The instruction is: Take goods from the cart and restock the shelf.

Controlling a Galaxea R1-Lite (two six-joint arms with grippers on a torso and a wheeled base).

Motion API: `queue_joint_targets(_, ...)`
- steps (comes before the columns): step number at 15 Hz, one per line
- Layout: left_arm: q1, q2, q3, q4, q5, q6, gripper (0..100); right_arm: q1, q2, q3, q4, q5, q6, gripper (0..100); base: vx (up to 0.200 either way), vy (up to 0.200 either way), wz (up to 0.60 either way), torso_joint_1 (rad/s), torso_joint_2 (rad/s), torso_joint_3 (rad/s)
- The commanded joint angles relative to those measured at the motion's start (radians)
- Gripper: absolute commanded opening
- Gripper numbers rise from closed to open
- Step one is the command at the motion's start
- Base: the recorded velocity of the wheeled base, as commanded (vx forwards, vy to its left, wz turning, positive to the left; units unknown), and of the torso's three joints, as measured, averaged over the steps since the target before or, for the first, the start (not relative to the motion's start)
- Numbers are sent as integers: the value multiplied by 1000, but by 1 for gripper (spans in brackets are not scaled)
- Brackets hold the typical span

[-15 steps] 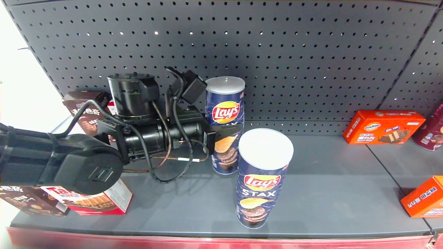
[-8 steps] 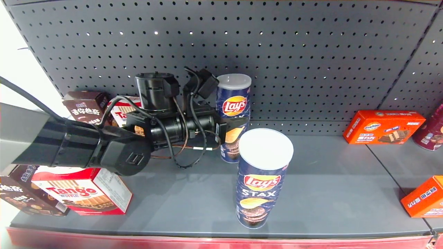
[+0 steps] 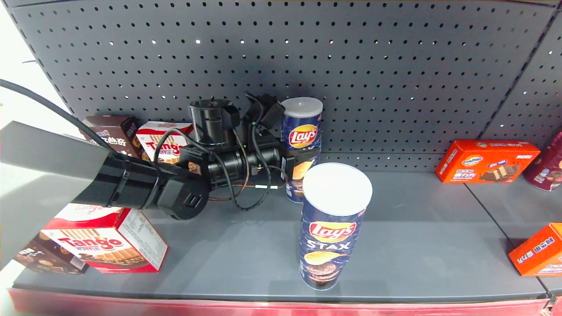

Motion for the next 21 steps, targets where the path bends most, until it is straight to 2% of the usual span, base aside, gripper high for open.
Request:
queue_joint_targets(1, -2, 17, -6, -3, 0, 1, 0, 0, 3, 0, -1, 0, -1, 100, 0, 0, 0, 0, 0, 0)
queue_joint_targets(5, -6, 30, -6, -20, 0, 1, 0, 1, 3, 0, 1, 0, -1, 100, 0, 0, 0, 0, 0, 0)
queue_joint_targets(6, -9, 37, 10, -66, 0, 1, 0, 0, 3, 0, -1, 0, -1, 100, 0, 0, 0, 0, 0, 0)
queue_joint_targets(7, -11, 34, 11, -67, 0, -1, 100, 0, 3, 0, -1, 0, -1, 100, 0, 0, 0, 0, 0, 0)
queue_joint_targets(11, -5, -6, 42, -67, 0, 1, 100, 0, 3, 0, -1, 0, -1, 100, 0, 0, 0, 0, 0, 0)
queue_joint_targets(15, 4, -151, 136, -57, 1, -1, 100, 0, 3, 0, 1, 0, -1, 100, 0, 0, 0, 0, 0, 0)
queue_joint_targets(17, 18, -194, 157, -41, 32, 1, 100, 0, 3, 0, 1, 0, -1, 100, 0, 0, 0, 0, 0, 0)
queue_joint_targets(18, 20, -230, 168, 0, 63, 1, 100, 0, 3, 0, 1, 0, -1, 100, 0, 0, 0, 0, 0, 0)
queue_joint_targets(21, 20, -257, 178, 62, 150, 34, 100, 0, 3, 0, -1, 0, -1, 100, 0, 0, 0, 0, 0, 0)
